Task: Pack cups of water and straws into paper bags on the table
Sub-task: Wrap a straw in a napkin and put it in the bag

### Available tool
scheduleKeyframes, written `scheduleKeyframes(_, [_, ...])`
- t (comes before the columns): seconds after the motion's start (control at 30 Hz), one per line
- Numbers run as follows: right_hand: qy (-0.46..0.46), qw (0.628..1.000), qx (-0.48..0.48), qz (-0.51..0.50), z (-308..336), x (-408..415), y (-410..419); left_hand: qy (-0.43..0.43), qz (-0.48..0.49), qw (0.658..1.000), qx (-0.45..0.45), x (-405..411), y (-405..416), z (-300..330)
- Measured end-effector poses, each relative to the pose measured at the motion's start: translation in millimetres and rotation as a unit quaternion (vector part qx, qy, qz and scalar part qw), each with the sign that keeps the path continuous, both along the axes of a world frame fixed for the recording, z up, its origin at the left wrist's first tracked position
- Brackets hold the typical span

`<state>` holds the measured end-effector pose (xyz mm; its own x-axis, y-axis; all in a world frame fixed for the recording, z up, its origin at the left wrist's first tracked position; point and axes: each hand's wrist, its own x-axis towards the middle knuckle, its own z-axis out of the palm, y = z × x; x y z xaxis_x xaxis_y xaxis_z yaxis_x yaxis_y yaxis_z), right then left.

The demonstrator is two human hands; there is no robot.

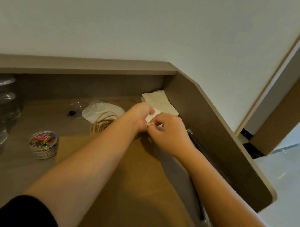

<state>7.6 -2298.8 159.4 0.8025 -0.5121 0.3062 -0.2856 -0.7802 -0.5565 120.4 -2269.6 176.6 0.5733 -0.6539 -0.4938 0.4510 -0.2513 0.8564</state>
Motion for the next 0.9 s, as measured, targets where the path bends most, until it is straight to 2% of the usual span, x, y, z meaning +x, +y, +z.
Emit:
scheduleKeyframes(0.07, [-0.014, 0.997, 0.071, -0.012, 2.7, -9.1, -6.1, -0.007, -0.016, 1.0, 0.003, -7.4, 1.1, 0.7])
scheduleKeyframes(0.13, [-0.032, 0.986, 0.131, -0.1, 5.3, -20.0, -20.7, -0.02, -0.026, 0.999, -0.005, -12.5, 0.1, 2.3])
scheduleKeyframes(0.17, [-0.001, 0.98, 0.121, -0.156, 5.6, -26.3, -29.3, -0.026, -0.03, 0.999, -0.014, -13.9, -0.8, 2.2])
scheduleKeyframes(0.23, [0.145, 0.96, 0.053, -0.233, 2.7, -38.5, -43.1, -0.035, -0.046, 0.998, -0.028, -16.7, -1.3, 1.7])
scheduleKeyframes(0.3, [0.284, 0.928, 0.036, -0.238, -3.3, -44.2, -44.7, -0.044, -0.063, 0.997, -0.024, -19.1, -1.4, 0.2])
scheduleKeyframes(0.33, [0.324, 0.916, 0.042, -0.23, -8.2, -44.1, -44.1, -0.045, -0.07, 0.996, -0.021, -20.4, -0.6, -0.2])
scheduleKeyframes(0.47, [0.36, 0.909, 0.036, -0.208, -18.7, -40.8, -42.4, -0.045, -0.086, 0.995, -0.017, -22.1, 3.3, -1.6])
scheduleKeyframes(0.57, [0.301, 0.929, 0.04, -0.209, -10.0, -39.7, -46.6, -0.052, -0.097, 0.994, -0.024, -21.1, 7.0, -2.8])
scheduleKeyframes(0.67, [0.106, 0.97, 0.093, -0.2, 13.8, -37.2, -51.4, -0.062, -0.108, 0.992, -0.033, -22.8, 14.1, -1.9])
scheduleKeyframes(0.73, [-0.005, 0.978, 0.132, -0.165, 31.1, -32.9, -49.2, -0.047, -0.112, 0.991, -0.058, -25.9, 19.9, -2.3])
scheduleKeyframes(0.8, [-0.048, 0.979, 0.153, -0.125, 41.3, -26.9, -43.2, -0.021, -0.112, 0.988, -0.108, -30.7, 25.4, -1.4])
scheduleKeyframes(0.9, [-0.064, 0.981, 0.165, -0.079, 45.5, -20.6, -33.8, -0.017, -0.116, 0.975, -0.189, -40.5, 35.0, 7.1])
